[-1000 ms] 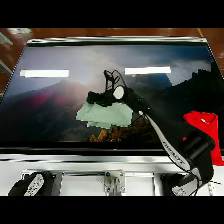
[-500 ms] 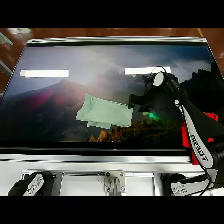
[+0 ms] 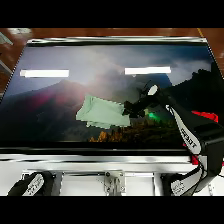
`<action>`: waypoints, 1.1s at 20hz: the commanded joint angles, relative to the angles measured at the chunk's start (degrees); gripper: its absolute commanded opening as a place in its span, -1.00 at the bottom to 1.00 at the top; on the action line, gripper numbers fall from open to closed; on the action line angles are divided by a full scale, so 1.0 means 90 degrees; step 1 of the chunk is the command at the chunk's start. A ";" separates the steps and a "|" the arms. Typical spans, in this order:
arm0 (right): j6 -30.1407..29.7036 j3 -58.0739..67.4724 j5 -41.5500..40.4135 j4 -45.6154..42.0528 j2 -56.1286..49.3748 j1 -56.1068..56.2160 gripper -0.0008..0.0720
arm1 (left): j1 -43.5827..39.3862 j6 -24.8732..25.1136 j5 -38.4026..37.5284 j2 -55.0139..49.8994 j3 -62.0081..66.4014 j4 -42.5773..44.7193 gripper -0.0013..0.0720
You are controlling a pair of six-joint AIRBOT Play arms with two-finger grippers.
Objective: Fold the shirts.
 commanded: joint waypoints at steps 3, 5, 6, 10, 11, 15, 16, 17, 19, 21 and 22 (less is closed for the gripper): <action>-0.1304 0.0291 -0.0284 0.0425 0.0226 -0.0073 -0.82 | 0.0002 -0.0024 0.0000 -0.0005 -0.0015 0.0002 -0.87; -0.1474 0.0607 -0.0277 0.0323 0.0656 -0.0352 -0.82 | 0.0002 -0.0027 0.0000 -0.0005 -0.0029 0.0002 -0.87; -0.1401 0.0760 -0.0236 0.0318 0.0874 -0.0610 -0.82 | 0.0002 -0.0044 -0.0005 -0.0012 -0.0029 0.0005 -0.87; -0.0971 0.0899 0.0299 0.0049 0.1972 -0.2237 -0.82 | 0.0005 -0.0369 -0.0005 -0.0024 -0.0029 0.0002 -0.87; -0.0792 0.0899 0.0576 -0.0211 0.2200 -0.2686 -0.82 | 0.0005 -0.0420 -0.0007 -0.0024 -0.0029 0.0005 -0.87; -0.0248 0.0899 0.1273 -0.1209 0.2968 -0.4575 -0.82 | 0.0002 -0.0532 -0.0066 -0.0027 -0.0029 0.0002 -0.87; -0.0233 0.0899 0.1321 -0.1396 0.3099 -0.4986 -0.82 | 0.0002 -0.0532 -0.0136 -0.0027 -0.0032 0.0002 -0.87; -0.0231 0.0899 0.1384 -0.1644 0.3220 -0.5413 -0.82 | 0.0002 -0.0529 -0.0202 -0.0027 -0.0044 0.0002 -0.87; -0.0214 0.0899 0.1695 -0.1948 0.3337 -0.6169 -0.82 | 0.0002 -0.0532 -0.0306 -0.0024 -0.0153 0.0002 -0.87; -0.0219 0.0899 0.2103 -0.2062 0.3347 -0.6771 -0.82 | 0.0002 -0.0537 -0.0323 -0.0024 -0.0374 0.0000 -0.88; -0.0214 0.0899 0.2256 -0.2249 0.3349 -0.6997 -0.82 | 0.0002 -0.0619 -0.0323 -0.0024 -0.0498 0.0000 -0.87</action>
